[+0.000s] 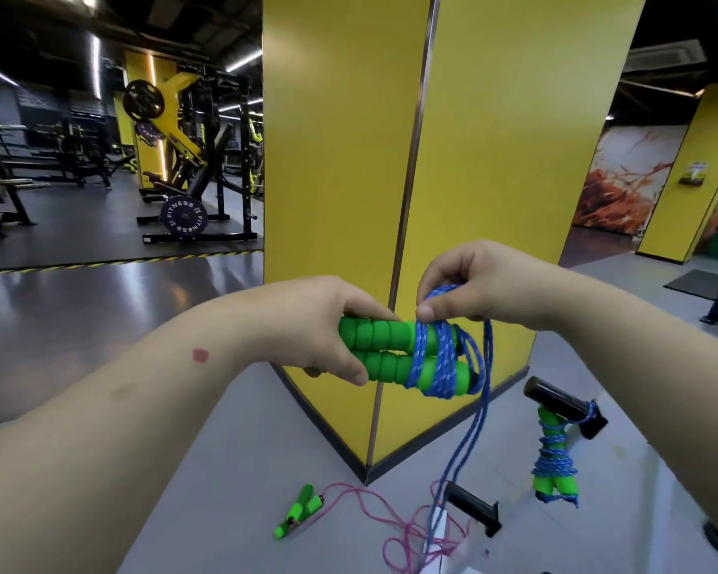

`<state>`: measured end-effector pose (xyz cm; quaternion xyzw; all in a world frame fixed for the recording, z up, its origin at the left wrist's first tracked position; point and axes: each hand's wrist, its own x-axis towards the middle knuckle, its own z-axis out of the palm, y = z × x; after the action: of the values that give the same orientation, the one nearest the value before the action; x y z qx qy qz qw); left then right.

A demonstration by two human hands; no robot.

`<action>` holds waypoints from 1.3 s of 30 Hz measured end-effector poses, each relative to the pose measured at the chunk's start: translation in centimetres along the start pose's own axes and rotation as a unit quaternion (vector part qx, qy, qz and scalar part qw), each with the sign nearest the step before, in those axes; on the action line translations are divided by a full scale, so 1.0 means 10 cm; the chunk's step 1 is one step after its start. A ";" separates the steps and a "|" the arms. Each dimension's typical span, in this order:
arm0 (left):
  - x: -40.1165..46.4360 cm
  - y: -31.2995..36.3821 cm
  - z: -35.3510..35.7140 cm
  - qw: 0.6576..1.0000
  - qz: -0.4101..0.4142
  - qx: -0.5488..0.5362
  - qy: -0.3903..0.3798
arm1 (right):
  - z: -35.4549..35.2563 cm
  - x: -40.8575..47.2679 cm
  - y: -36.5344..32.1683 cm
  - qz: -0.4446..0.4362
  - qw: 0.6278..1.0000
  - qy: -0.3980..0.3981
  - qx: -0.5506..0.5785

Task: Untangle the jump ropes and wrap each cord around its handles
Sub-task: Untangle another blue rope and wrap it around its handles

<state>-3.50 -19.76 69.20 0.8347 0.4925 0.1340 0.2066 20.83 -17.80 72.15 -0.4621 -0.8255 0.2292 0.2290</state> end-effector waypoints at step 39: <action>0.08 -0.05 0.13 0.988 -0.001 -0.126 0.085 | 0.06 -0.20 -0.38 -0.021 0.981 0.007 -0.193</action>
<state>-3.00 -19.13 67.81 0.7873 0.4884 0.2649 0.2675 18.95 -21.42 73.57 -0.4815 -0.8623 0.0573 0.1461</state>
